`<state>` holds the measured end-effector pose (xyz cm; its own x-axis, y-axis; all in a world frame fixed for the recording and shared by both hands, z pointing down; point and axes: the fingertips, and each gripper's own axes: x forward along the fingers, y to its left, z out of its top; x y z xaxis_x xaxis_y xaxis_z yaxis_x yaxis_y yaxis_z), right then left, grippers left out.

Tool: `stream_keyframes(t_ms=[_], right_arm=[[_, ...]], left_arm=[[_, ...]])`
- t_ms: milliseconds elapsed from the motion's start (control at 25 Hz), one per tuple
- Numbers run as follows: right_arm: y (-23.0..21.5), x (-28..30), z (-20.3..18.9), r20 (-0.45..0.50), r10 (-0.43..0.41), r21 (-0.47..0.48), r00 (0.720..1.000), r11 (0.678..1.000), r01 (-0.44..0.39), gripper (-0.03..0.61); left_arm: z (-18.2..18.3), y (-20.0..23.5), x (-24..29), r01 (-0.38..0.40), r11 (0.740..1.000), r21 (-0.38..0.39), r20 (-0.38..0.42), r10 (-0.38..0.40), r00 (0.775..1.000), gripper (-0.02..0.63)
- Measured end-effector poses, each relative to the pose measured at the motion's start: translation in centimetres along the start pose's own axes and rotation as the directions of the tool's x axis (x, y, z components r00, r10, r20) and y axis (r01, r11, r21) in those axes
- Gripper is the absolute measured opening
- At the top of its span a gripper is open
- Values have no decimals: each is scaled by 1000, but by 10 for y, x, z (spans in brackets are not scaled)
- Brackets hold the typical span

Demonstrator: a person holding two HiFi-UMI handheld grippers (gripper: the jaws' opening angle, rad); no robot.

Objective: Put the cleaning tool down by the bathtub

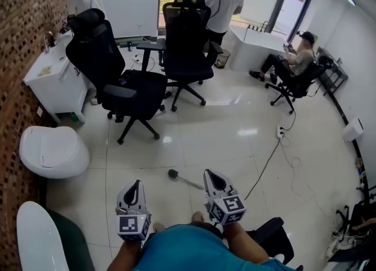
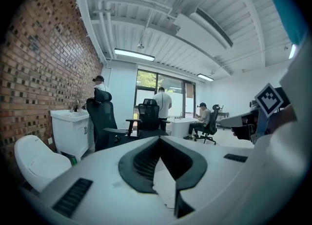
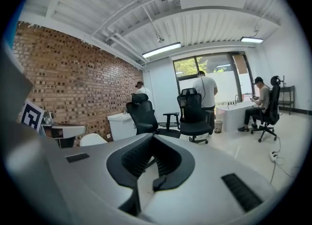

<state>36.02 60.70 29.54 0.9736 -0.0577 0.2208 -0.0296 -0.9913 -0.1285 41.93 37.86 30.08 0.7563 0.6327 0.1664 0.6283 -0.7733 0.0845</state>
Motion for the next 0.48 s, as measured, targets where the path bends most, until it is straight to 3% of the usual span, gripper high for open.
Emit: stream_keyframes(t_ms=[480], right_arm=[[5, 9, -10, -34, -19, 1, 999, 1000, 19, 15]], left_arm=[[-17, 24, 10, -9, 1000, -8, -31, 9, 999, 0]])
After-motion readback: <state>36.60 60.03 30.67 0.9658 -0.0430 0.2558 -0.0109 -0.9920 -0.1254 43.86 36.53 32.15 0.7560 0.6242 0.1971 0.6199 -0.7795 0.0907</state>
